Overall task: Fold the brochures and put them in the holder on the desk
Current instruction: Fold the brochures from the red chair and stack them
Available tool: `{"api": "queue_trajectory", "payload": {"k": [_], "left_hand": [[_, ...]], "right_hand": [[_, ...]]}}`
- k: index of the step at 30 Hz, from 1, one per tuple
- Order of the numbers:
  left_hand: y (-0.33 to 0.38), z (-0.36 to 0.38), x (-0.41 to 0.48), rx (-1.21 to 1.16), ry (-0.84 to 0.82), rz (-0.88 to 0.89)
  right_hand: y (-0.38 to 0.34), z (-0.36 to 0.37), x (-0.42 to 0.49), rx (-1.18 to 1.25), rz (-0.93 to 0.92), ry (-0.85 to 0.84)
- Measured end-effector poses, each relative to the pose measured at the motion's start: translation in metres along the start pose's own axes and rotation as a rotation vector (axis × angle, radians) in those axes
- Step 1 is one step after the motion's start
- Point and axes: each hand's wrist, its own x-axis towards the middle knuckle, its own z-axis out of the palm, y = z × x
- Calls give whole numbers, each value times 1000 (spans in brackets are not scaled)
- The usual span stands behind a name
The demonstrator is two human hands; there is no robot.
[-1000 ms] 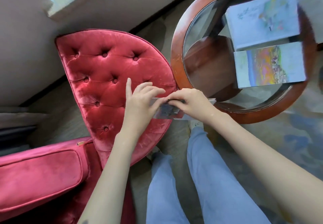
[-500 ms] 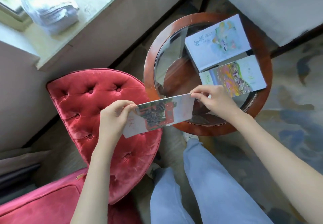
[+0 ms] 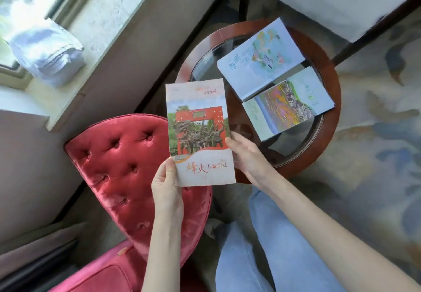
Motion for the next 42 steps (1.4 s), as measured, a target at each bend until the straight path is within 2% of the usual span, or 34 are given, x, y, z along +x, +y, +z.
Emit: {"api": "queue_trajectory", "payload": {"k": [2,6,7,9,11,13,16,18,21,24,28,36,42], "left_hand": [[-5,3,-1,66,1,29],[-14,4,6,294,-123,36],[-13,7,10,248,-150,-5],[-10,13,19,46,-218,-140],[-6,17,29,-44,-246,-205],[-6,24,34,79,-283,-181],[-14,47,33,416,-473,-189],[-20,67,32,471,-542,-254],[-34,99,34,527,-477,-228],[-50,127,39,548,-379,-199],[-62,157,41,536,-300,-245],[-76,189,54,579,-221,-172],[-82,196,69,717,-129,-88]], "right_hand": [[-3,-6,-1,-100,-71,90],[-17,-31,3,-390,-149,186],[-22,-41,6,-519,-151,169],[-36,-64,13,-821,-80,22],[-49,-88,17,-929,39,-152],[-60,-109,21,-1026,81,-188],[-77,-140,31,-1175,50,-78],[-84,-156,39,-1294,53,-38],[-88,-176,51,-1398,48,-27],[-95,-192,66,-1450,-43,83],[-101,-206,89,-1521,-162,221],[-108,-220,115,-1602,-231,286],[-104,-222,128,-1617,-342,334]]}}
